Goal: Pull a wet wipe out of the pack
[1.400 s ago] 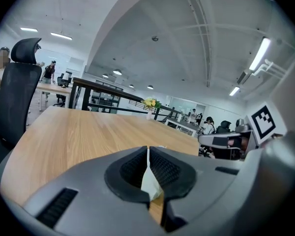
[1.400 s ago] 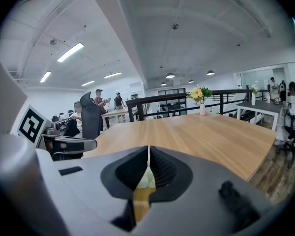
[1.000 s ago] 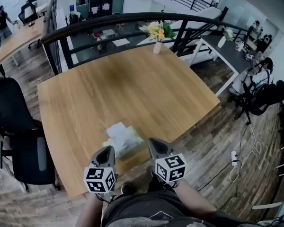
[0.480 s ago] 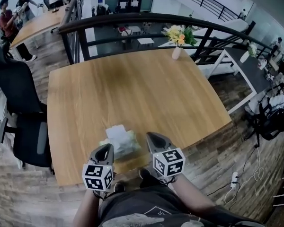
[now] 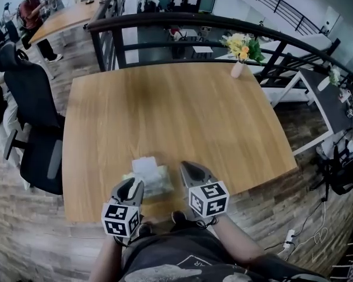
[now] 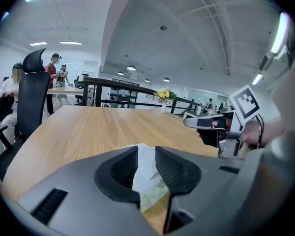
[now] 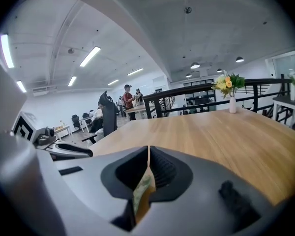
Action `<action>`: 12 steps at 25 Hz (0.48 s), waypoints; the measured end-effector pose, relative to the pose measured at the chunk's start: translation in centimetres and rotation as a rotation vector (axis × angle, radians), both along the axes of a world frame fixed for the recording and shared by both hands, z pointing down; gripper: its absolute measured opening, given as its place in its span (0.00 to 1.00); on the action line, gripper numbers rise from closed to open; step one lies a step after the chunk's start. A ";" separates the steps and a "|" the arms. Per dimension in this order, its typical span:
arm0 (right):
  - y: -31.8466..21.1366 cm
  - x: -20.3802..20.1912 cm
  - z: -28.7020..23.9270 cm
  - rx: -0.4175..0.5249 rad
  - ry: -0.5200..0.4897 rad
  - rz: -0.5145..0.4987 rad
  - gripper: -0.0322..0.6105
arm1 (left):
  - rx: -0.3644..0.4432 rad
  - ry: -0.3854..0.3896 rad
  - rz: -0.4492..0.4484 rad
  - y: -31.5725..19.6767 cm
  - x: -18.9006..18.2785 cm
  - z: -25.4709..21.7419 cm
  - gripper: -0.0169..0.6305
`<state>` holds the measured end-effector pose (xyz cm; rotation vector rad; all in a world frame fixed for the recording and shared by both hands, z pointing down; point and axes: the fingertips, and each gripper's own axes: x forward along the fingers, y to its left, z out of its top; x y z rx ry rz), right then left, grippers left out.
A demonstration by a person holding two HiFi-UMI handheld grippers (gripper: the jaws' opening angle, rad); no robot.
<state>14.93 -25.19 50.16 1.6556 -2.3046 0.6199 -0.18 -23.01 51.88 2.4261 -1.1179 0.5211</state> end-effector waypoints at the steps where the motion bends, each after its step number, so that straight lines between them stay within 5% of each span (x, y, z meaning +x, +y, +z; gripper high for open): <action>1: -0.2 0.0 0.0 0.000 -0.003 -0.007 0.09 | -0.006 0.001 -0.005 0.0 0.0 0.1 0.19; 12: -1.5 0.2 0.7 -0.013 -0.020 -0.069 0.09 | -0.017 -0.011 -0.061 0.5 1.1 0.6 0.37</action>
